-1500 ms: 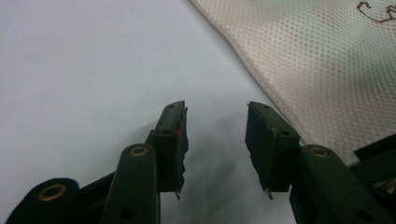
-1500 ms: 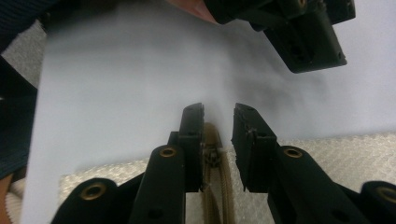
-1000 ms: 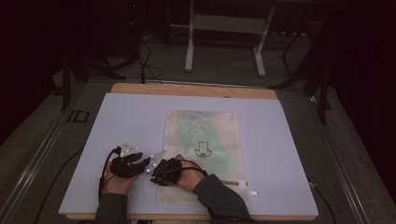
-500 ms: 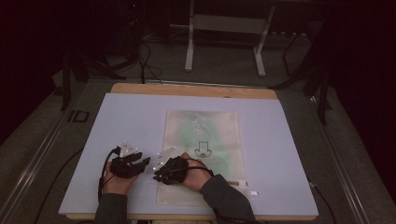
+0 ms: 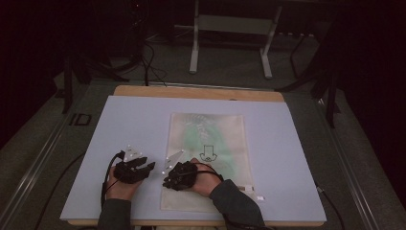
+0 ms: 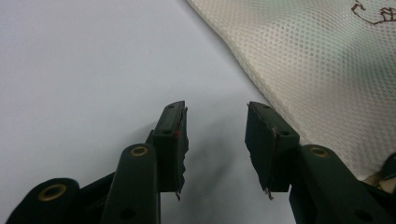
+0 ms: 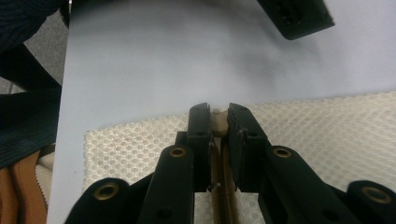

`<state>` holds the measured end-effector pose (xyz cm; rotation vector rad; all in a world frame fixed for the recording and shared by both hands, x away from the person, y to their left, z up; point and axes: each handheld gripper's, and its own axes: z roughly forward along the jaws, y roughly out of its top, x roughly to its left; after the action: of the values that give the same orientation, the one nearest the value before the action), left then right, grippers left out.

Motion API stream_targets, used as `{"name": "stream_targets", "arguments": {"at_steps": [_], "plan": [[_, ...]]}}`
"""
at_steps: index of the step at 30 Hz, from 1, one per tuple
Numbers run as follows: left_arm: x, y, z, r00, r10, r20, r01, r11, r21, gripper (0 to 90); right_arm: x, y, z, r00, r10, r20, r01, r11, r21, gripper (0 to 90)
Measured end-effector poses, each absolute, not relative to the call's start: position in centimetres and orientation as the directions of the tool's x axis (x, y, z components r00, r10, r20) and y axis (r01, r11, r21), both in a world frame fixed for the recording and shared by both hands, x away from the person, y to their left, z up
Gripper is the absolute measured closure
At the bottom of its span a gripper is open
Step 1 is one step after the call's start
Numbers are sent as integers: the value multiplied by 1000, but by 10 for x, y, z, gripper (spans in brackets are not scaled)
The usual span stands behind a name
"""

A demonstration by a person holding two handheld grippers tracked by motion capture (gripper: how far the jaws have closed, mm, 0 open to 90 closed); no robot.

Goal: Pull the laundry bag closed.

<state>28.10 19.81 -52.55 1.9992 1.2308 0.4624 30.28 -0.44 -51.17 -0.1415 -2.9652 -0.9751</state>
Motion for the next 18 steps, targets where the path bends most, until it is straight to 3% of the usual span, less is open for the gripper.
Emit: {"name": "stream_targets", "arguments": {"at_steps": [8, 18], "plan": [[280, 195, -525, 499, 863, -80, 609, -284, 741, 586, 302, -10, -518, -995, 89, 49, 101, 801, 590, 818], [274, 186, -522, 578, 808, -115, 594, -320, 738, 809, 299, -11, -520, -996, 83, 20, 79, 801, 593, 821]]}}
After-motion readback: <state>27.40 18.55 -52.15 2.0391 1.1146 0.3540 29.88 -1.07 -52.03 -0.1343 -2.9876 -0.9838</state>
